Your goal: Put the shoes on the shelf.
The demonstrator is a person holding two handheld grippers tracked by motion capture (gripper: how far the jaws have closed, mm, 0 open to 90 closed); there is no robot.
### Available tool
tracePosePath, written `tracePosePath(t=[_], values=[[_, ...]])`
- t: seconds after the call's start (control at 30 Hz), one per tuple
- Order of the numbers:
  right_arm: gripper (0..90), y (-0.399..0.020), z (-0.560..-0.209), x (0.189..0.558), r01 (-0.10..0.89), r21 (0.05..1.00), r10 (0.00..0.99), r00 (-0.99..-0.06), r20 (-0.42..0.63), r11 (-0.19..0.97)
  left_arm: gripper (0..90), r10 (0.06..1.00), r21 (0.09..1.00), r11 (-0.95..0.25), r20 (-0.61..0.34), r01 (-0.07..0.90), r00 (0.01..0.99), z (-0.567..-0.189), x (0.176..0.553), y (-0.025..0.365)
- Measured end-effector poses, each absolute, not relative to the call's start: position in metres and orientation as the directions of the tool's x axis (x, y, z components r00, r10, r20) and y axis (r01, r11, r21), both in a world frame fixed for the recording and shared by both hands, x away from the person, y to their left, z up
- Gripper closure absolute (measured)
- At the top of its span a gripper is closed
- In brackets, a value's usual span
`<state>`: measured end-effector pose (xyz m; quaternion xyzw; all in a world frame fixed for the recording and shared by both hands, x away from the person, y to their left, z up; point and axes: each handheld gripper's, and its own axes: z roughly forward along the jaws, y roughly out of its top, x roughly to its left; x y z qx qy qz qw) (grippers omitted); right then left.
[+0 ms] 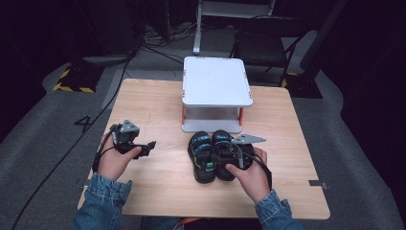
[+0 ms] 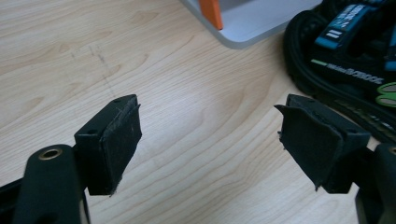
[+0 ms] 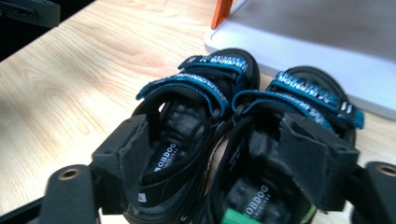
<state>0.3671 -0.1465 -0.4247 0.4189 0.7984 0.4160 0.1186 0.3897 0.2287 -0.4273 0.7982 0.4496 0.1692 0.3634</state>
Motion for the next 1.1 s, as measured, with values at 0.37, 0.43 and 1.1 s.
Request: tracePosePath(t=[0.37,0.43,1.1], values=[[35.9,-0.121,-0.439,0.378,0.645,0.683,0.794,-0.587,0.155,0.344,20.0,0.803,0.725,-0.358,-0.083,0.589,0.59,-0.431,0.395,0.218],[37.1,-0.117,-0.447,0.382,0.667,0.651,0.795,-0.586,0.157,0.363,20.1,0.807,0.725,-0.348,-0.091,0.594,0.583,-0.432,0.395,0.218],[78.1,-0.11,-0.448,0.378,0.654,0.621,0.819,-0.573,0.034,0.432,21.0,0.785,0.743,-0.358,-0.088,0.565,0.613,-0.434,0.39,0.21]])
